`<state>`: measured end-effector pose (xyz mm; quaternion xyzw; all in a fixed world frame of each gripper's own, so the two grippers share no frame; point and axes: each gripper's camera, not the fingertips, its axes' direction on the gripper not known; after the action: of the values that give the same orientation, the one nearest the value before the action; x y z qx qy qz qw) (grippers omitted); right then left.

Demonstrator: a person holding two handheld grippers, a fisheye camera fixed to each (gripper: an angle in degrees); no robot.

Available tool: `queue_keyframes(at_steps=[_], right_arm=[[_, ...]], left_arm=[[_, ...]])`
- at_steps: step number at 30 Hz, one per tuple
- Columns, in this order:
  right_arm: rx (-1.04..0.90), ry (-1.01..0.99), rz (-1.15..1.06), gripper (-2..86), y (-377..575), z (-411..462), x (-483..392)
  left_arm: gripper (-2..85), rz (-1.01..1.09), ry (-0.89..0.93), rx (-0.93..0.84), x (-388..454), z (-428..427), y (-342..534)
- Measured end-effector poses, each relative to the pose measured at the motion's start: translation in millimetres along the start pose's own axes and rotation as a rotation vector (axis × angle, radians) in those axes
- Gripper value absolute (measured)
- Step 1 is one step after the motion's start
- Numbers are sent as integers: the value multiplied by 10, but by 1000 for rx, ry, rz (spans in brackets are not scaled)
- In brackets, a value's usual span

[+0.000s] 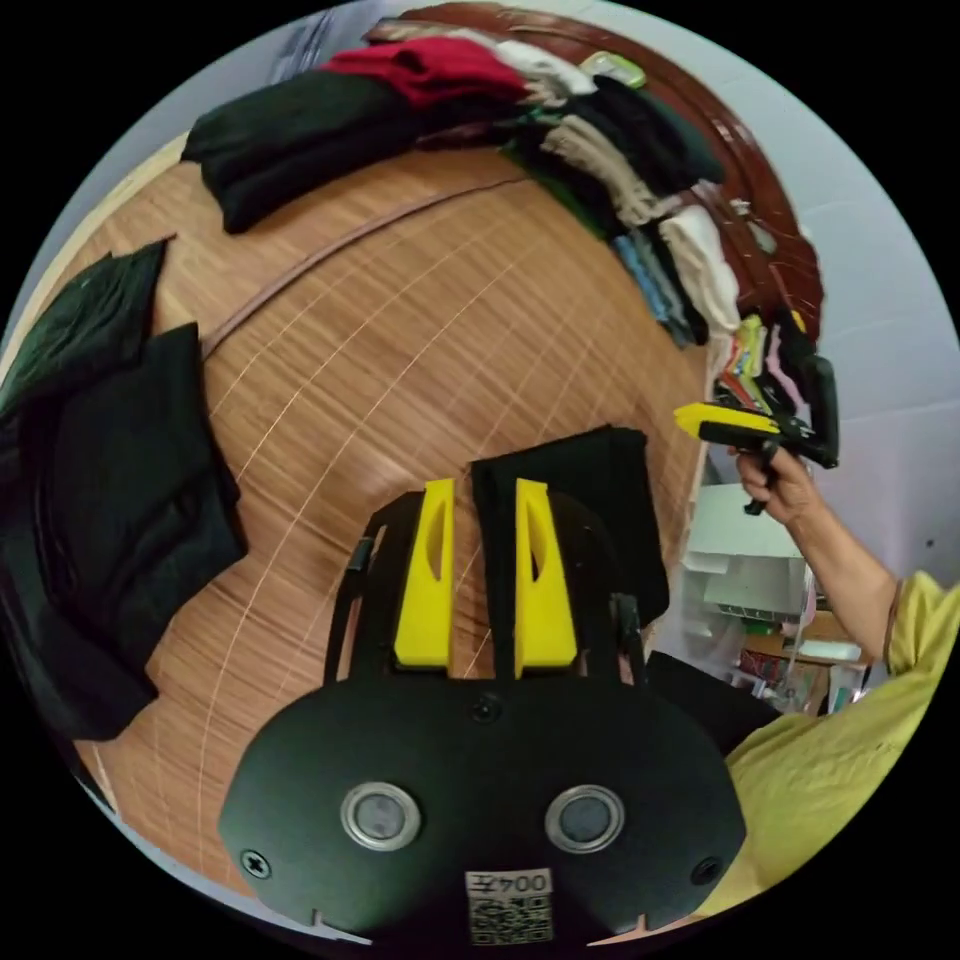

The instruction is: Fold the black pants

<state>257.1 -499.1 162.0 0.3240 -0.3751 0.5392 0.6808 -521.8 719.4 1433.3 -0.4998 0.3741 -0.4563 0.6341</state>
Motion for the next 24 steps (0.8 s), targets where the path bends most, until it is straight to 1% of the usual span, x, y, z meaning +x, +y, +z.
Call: queue_keyframes(at_steps=[2, 4, 6, 8, 10, 12, 13, 15, 18, 21, 23, 24], right_arm=[[31, 20, -36, 95, 286, 38, -172], [40, 67, -17, 112, 406, 129, -222], [48, 60, 52, 119, 452, 206, -148], [76, -68, 164, 126, 463, 271, 57], [104, -147, 219, 126, 454, 306, 180], [96, -206, 245, 103, 409, 363, 259], [84, -194, 244, 73, 373, 386, 269], [60, -94, 223, 43, 326, 381, 257], [39, -112, 232, 36, 335, 428, 442], [31, -270, 343, 36, 403, 616, 811], [33, -432, 424, 38, 482, 676, 1054], [34, -476, 441, 38, 514, 674, 1108]], left_arm=[[50, 128, 69, 76, 255, 75, 210], [39, 203, 67, 47, 434, 275, 258], [33, 240, 16, 23, 538, 487, 264], [27, 203, -21, 62, 501, 650, 249], [22, 149, -27, 100, 393, 720, 228], [17, 96, -11, 103, 254, 808, 206], [14, 68, -4, 96, 163, 872, 203], [9, 41, 2, 100, 37, 947, 218], [5, 15, 63, 122, -167, 1054, 265], [3, -13, 108, 156, -343, 1157, 317], [3, -101, 202, 147, -536, 1194, 313], [2, -121, 231, 141, -578, 1191, 312]])
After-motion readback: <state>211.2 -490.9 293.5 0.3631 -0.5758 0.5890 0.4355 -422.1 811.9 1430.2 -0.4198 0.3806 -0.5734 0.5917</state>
